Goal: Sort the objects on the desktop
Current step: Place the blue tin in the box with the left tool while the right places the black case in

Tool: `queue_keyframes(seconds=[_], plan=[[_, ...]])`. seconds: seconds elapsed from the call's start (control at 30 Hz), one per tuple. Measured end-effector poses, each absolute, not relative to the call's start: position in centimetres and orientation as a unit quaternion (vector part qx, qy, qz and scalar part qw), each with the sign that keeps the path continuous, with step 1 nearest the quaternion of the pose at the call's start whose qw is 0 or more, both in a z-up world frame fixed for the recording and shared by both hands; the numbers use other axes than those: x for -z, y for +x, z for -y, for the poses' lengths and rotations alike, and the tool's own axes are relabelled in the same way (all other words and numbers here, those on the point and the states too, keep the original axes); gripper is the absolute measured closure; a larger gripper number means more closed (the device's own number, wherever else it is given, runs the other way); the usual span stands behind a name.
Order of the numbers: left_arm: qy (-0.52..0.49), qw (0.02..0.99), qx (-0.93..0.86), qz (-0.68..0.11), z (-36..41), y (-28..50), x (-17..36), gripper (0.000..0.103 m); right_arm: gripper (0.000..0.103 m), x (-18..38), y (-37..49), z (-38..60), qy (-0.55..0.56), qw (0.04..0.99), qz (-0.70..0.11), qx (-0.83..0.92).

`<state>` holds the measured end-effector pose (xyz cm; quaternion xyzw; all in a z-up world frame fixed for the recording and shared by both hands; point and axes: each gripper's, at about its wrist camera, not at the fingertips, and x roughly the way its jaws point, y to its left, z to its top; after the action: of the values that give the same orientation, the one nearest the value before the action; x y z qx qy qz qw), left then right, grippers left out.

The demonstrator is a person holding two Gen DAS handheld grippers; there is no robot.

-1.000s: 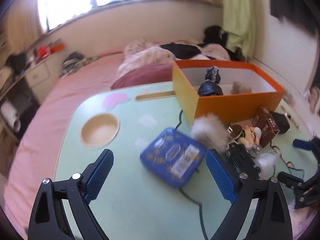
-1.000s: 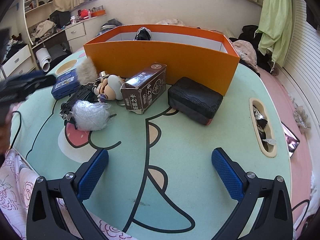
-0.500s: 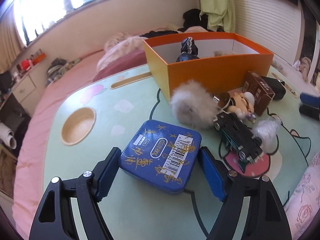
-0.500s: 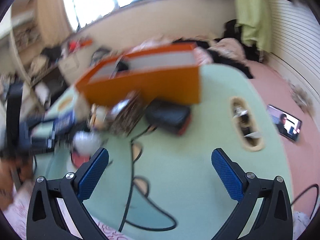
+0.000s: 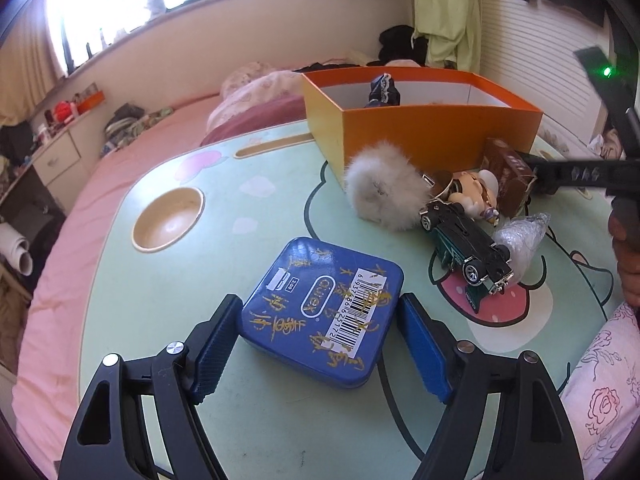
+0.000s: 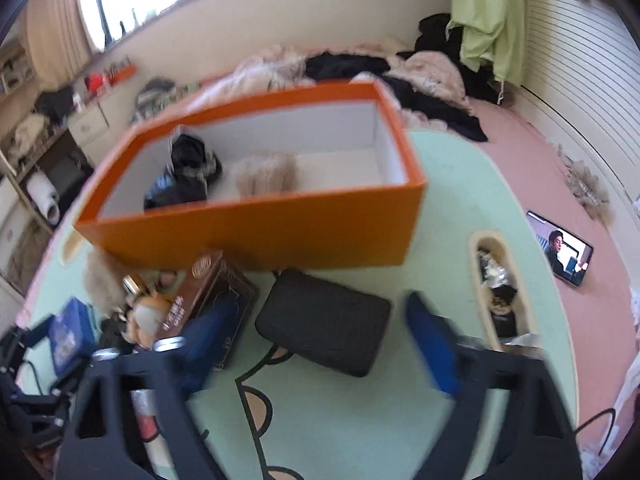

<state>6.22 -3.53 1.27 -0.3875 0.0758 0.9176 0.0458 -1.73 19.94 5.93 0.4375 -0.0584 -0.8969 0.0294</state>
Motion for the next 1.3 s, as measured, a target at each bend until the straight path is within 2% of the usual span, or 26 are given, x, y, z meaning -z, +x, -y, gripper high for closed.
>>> queue_keyframes(seconds=[0.1, 0.27, 0.43, 0.7, 0.83, 0.9, 0.93, 1.0, 1.03, 1.1, 1.3], plan=[[-0.382, 0.046, -0.92, -0.075, 3.6, 6.4, -1.4, 0.025, 0.036, -5.5, -0.6, -19.6, 0.423, 0.031, 0.044, 0.904], [-0.358, 0.054, -0.93, -0.063, 4.0, 7.0, -2.5, 0.025, 0.036, -6.3, 2.2, -21.5, 0.384, 0.043, 0.074, 0.92], [-0.342, 0.088, -0.936, 0.004, 4.3, 6.0, -5.4, 0.025, 0.036, -9.1, 3.7, -22.9, 0.334, 0.04, 0.079, 0.939], [-0.315, 0.09, -0.945, 0.007, 0.5, -1.3, -11.6, 0.025, 0.036, -14.3, -1.2, -21.4, 0.301, 0.046, 0.073, 0.95], [-0.349, 0.069, -0.935, 0.001, -1.0, -6.7, -11.6, 0.024, 0.036, -14.7, -6.1, -21.0, 0.319, 0.053, 0.099, 0.941], [-0.367, 0.056, -0.928, 0.015, -1.0, -7.8, -10.9, 0.024, 0.032, -14.0, -8.4, -20.7, 0.34, 0.05, 0.091, 0.935], [-0.366, 0.059, -0.928, 0.024, -0.9, -7.5, -10.7, 0.024, 0.032, -13.4, -9.4, -20.6, 0.358, 0.036, 0.084, 0.929], [-0.353, 0.07, -0.932, 0.047, -0.3, -6.0, -10.3, 0.013, 0.031, -13.0, -9.0, -21.1, 0.355, 0.032, 0.088, 0.93], [-0.346, 0.07, -0.934, 0.054, 0.1, -5.2, -10.2, 0.005, 0.029, -13.0, -8.2, -21.2, 0.345, 0.037, 0.092, 0.933], [-0.334, 0.067, -0.938, 0.062, 1.0, -3.2, -10.2, 0.003, 0.021, -13.0, -6.4, -21.5, 0.326, 0.042, 0.09, 0.94], [-0.36, 0.062, -0.93, 0.035, 3.0, 2.4, -8.8, 0.003, 0.021, -12.3, 0.0, -20.8, 0.321, 0.076, 0.047, 0.943]])
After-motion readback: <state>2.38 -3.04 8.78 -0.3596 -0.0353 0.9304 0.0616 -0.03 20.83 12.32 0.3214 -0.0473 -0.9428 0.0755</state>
